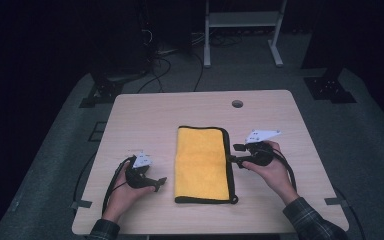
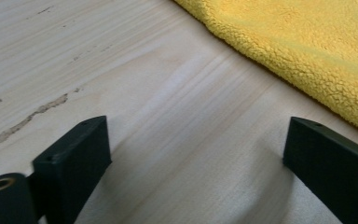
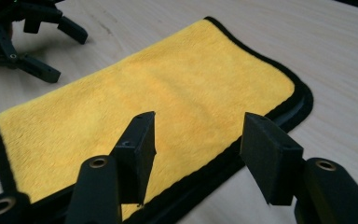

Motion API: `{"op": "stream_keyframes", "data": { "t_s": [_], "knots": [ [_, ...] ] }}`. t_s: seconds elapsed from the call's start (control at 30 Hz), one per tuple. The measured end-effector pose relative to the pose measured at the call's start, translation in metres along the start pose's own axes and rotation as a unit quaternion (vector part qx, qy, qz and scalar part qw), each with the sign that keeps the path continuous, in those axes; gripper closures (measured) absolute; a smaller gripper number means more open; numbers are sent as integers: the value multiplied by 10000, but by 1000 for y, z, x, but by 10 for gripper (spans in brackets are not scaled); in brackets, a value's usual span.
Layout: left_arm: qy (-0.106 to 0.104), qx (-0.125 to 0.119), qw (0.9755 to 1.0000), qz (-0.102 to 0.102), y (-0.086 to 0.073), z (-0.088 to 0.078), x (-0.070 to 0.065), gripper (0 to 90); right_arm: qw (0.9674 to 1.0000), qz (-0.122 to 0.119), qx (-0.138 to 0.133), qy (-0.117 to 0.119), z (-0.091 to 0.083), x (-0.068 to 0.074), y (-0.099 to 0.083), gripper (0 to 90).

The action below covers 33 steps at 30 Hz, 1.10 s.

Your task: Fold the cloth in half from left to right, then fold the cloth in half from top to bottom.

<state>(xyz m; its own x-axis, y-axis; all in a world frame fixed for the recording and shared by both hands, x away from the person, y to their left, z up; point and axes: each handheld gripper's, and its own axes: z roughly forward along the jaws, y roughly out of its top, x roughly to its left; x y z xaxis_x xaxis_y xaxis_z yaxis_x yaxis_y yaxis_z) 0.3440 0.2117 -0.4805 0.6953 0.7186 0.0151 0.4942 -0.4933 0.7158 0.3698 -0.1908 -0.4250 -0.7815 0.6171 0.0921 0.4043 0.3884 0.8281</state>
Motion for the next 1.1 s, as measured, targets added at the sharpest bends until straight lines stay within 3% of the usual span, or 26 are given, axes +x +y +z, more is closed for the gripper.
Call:
{"op": "stream_keyframes", "data": {
  "t_s": [0.17, 0.37, 0.5, 0.9, 1.1],
  "knots": [
    [-152, -45, 9999, -68, 5, -1, 5, 218, 10000, -18, 49, -61, 7, -8, 6, 435],
    [-163, -288, 9994, -107, 21, 0, 13, 255, 9999, -22, 97, -86, 18, -20, 12, 426],
    [-135, -278, 9995, -64, 34, 3, 20, 290, 9999, -39, 103, -122, 27, -28, 18, 426],
    [-106, -365, 9993, 41, 87, 25, 44, 346, 9994, 11, 130, -309, 53, -55, 40, 429],
    [-23, -402, 9992, 15, 106, 45, 55, 360, 9989, 197, 147, -388, 68, -71, 44, 437]
  ]
}}
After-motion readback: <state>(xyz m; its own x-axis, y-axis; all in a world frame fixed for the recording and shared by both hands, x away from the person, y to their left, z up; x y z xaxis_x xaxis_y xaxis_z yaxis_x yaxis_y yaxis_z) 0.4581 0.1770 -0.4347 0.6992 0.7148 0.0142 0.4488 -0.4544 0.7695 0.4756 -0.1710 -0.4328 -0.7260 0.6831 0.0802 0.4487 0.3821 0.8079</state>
